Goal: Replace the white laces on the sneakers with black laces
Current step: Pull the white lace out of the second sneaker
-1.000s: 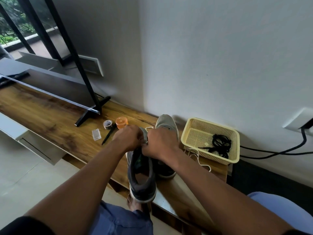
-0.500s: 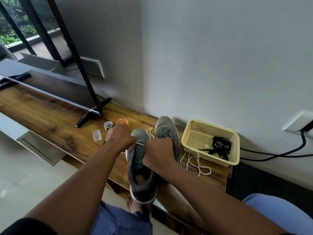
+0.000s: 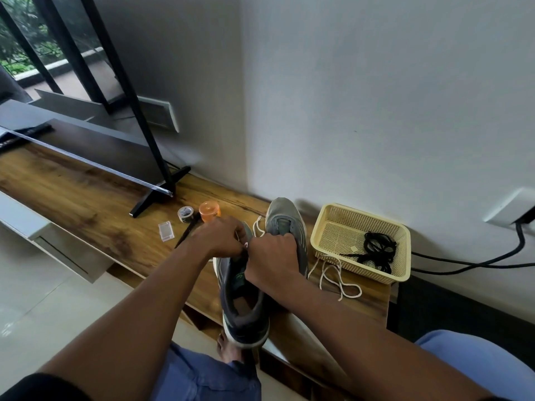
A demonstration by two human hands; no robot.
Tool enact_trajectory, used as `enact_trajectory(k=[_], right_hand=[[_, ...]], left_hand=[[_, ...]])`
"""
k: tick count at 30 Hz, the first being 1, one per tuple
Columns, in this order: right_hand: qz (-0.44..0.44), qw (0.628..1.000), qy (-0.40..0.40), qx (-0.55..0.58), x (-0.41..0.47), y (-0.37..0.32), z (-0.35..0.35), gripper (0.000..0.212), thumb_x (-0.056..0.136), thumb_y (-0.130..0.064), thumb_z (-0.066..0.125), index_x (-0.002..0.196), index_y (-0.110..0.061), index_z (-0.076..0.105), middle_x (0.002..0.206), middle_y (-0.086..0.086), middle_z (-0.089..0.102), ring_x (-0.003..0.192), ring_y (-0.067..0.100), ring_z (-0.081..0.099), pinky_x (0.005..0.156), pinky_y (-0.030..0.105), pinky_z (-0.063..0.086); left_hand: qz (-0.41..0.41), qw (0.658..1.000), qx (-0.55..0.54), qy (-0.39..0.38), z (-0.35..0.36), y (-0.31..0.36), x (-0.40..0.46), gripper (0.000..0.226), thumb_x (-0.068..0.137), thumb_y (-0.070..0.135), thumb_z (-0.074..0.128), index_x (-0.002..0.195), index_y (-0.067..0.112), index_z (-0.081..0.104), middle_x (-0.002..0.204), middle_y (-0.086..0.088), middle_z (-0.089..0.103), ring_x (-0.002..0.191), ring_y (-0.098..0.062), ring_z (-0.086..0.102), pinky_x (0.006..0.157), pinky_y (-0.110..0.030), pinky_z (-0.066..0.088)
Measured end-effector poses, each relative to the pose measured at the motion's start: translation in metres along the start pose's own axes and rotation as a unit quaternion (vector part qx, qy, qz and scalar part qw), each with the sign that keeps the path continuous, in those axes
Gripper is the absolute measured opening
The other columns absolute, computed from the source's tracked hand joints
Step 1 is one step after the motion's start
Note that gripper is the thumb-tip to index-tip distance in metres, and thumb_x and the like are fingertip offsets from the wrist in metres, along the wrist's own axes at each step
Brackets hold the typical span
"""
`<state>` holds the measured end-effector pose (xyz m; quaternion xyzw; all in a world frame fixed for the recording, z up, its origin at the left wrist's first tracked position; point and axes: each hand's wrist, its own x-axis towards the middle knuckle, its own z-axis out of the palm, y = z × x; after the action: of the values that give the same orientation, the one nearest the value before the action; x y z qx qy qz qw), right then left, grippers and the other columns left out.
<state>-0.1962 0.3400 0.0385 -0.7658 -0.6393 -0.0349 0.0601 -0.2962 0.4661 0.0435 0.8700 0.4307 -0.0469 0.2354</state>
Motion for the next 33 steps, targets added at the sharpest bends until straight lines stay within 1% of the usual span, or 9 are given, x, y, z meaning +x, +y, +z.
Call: enact_trajectory(k=[4,10,13,15,18,22,24,29,33], right_hand=[[-0.006,1.0,0.005,0.0,0.0,0.0,0.001,0.029,0.076,-0.024,0.07,0.066,-0.025,0.043,0.055,-0.006,0.025,0.055,0.023,0.038,0.069,0.038,0.029],[0.001,1.0,-0.007,-0.006,0.002,0.0,0.001,0.037,0.074,-0.024,0.071,0.059,-0.023,0.037,0.054,-0.005,0.028,0.049,0.019,0.027,0.068,0.038,0.028],[0.003,1.0,-0.011,-0.002,0.003,0.001,0.0,0.028,0.075,-0.024,0.07,0.062,-0.023,0.045,0.054,-0.005,0.033,0.05,0.021,0.034,0.068,0.038,0.029],[0.001,1.0,-0.013,0.003,0.003,0.001,-0.001,0.026,0.076,-0.025,0.07,0.064,-0.023,0.047,0.056,-0.004,0.037,0.055,0.022,0.04,0.069,0.038,0.031],[-0.003,1.0,-0.007,0.001,0.003,0.002,0.0,0.03,0.078,-0.025,0.071,0.063,-0.023,0.044,0.056,-0.004,0.035,0.056,0.023,0.042,0.07,0.038,0.032],[0.001,1.0,-0.002,-0.004,0.002,0.003,0.002,0.04,0.075,-0.023,0.071,0.058,-0.023,0.035,0.053,-0.004,0.03,0.05,0.021,0.032,0.069,0.038,0.029],[0.005,1.0,0.001,0.0,0.002,0.002,0.003,0.045,0.074,-0.023,0.072,0.056,-0.023,0.031,0.052,-0.005,0.028,0.047,0.018,0.025,0.068,0.038,0.028],[0.008,1.0,0.006,0.013,0.001,0.002,0.004,0.053,0.071,-0.023,0.074,0.054,-0.024,0.024,0.05,-0.007,0.026,0.046,0.015,0.02,0.066,0.037,0.028],[0.008,1.0,0.003,0.017,0.001,0.001,0.003,0.055,0.069,-0.021,0.075,0.055,-0.025,0.022,0.05,-0.006,0.025,0.046,0.015,0.017,0.067,0.038,0.029]], left_hand=[[0.008,1.0,-0.001,0.017,0.0,-0.003,0.0,0.01,0.084,0.029,0.08,0.091,0.032,0.076,0.094,0.012,0.068,0.087,-0.008,0.066,0.078,-0.033,0.061],[-0.038,0.994,-0.057,0.082,-0.008,-0.004,-0.004,0.006,0.08,0.025,0.075,0.074,0.025,0.074,0.08,0.009,0.072,0.079,-0.011,0.069,0.074,-0.035,0.062],[-0.1,0.981,-0.078,0.148,-0.017,-0.012,-0.007,0.016,0.079,0.032,0.072,0.073,0.017,0.072,0.082,0.003,0.072,0.078,-0.017,0.067,0.065,-0.031,0.052],[-0.147,0.978,-0.055,0.139,-0.019,-0.017,-0.008,0.024,0.081,0.036,0.071,0.084,0.012,0.071,0.096,-0.011,0.071,0.084,-0.026,0.066,0.059,-0.028,0.045],[-0.207,0.974,0.0,0.091,-0.019,-0.02,-0.01,0.039,0.082,0.048,0.071,0.101,0.015,0.065,0.106,-0.009,0.064,0.096,-0.026,0.064,0.084,-0.036,0.055],[-0.136,0.99,0.001,0.035,-0.019,-0.011,-0.01,0.009,0.085,0.036,0.062,0.082,0.027,0.064,0.099,-0.007,0.066,0.092,-0.027,0.064,0.07,-0.032,0.048],[-0.102,0.994,-0.013,0.027,-0.019,-0.005,-0.012,0.012,0.081,0.04,0.063,0.077,0.029,0.067,0.093,-0.004,0.067,0.087,-0.024,0.065,0.068,-0.031,0.05],[-0.063,0.997,0.033,-0.041,-0.017,0.011,-0.013,0.036,0.069,0.053,0.062,0.093,0.031,0.077,0.104,0.001,0.073,0.097,-0.022,0.068,0.089,-0.043,0.06],[-0.052,0.994,0.089,-0.022,-0.012,0.01,-0.01,0.014,0.085,0.042,0.078,0.097,0.037,0.072,0.117,0.003,0.07,0.113,-0.025,0.064,0.103,-0.051,0.051]])
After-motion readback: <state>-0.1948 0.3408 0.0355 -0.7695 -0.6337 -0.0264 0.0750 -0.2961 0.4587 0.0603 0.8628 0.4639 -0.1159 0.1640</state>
